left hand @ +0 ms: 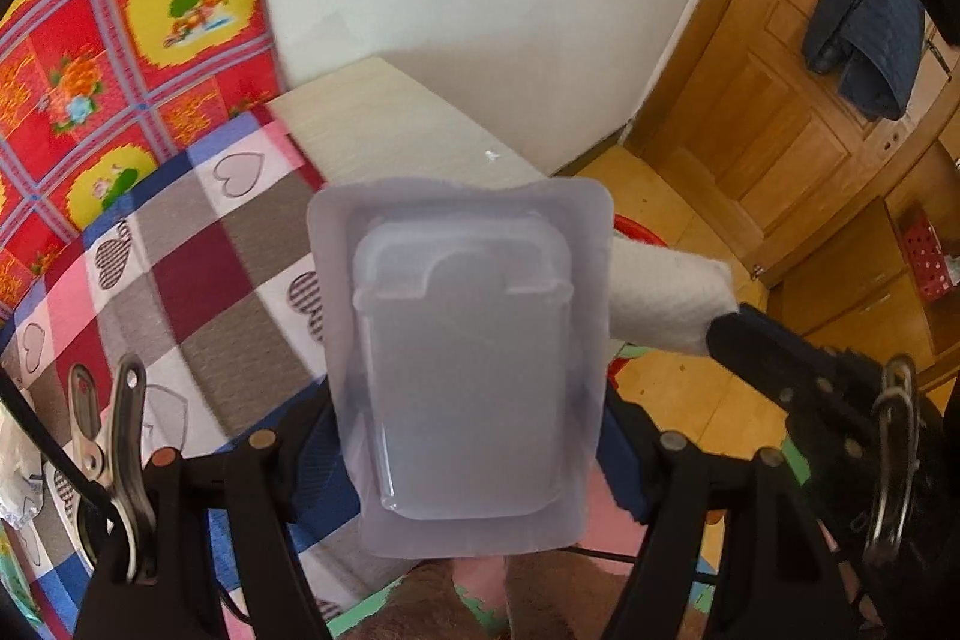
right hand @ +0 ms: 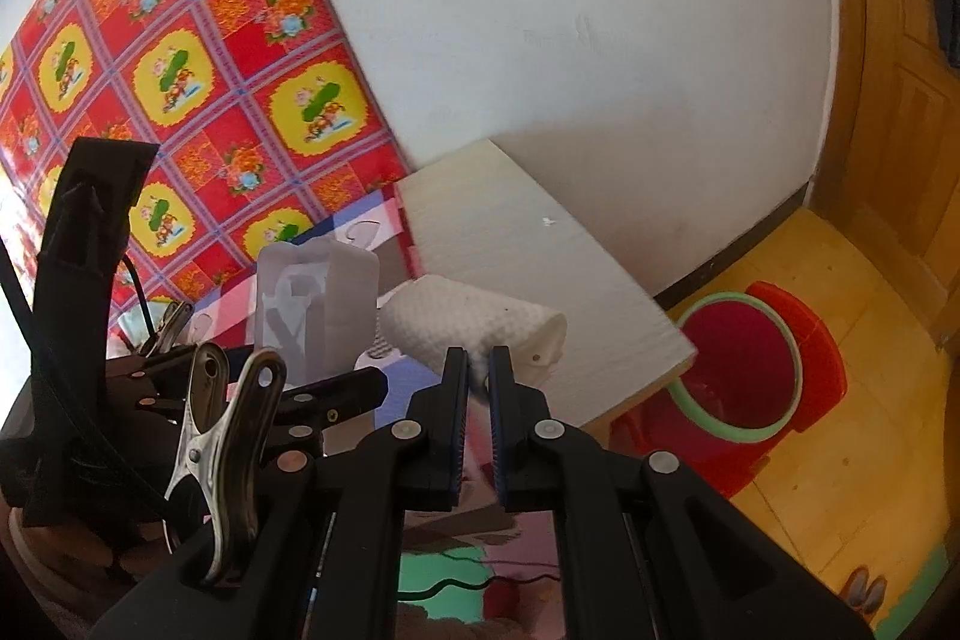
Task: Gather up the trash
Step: 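Carry the tray and tissue in both grippers over the red bucket, then open both grippers to drop the tray and tissue into the bucket, then move both open grippers back from the bucket toward the bed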
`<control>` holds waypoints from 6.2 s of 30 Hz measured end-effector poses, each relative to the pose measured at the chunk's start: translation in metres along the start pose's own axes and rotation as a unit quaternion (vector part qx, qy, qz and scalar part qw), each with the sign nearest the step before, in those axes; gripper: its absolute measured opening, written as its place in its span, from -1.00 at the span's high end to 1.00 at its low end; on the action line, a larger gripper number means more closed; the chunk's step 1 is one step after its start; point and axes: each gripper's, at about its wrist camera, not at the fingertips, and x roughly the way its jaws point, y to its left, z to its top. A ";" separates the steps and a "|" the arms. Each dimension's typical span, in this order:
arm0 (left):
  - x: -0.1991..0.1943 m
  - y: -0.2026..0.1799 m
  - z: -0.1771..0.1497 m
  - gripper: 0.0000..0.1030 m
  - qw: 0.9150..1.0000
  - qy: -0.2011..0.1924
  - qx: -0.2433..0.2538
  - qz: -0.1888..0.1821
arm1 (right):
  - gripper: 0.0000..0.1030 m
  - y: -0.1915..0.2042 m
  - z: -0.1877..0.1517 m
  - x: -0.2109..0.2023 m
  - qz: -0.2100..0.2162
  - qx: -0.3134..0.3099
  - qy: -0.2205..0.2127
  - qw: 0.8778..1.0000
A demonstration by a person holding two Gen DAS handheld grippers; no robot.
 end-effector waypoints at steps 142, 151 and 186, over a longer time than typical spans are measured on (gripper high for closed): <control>0.109 -0.200 0.020 -0.67 0.997 0.024 -0.008 -0.076 | 0.01 -0.220 -0.026 -0.030 -0.043 -0.035 0.112 0.992; 0.034 -0.148 -0.014 -0.67 0.998 -0.004 -0.039 -0.049 | 0.01 -0.151 -0.031 -0.061 -0.015 -0.060 0.092 0.994; -0.152 0.122 -0.156 -0.67 0.934 -0.085 -0.305 0.163 | 0.01 0.145 -0.039 -0.040 0.203 -0.237 0.130 0.941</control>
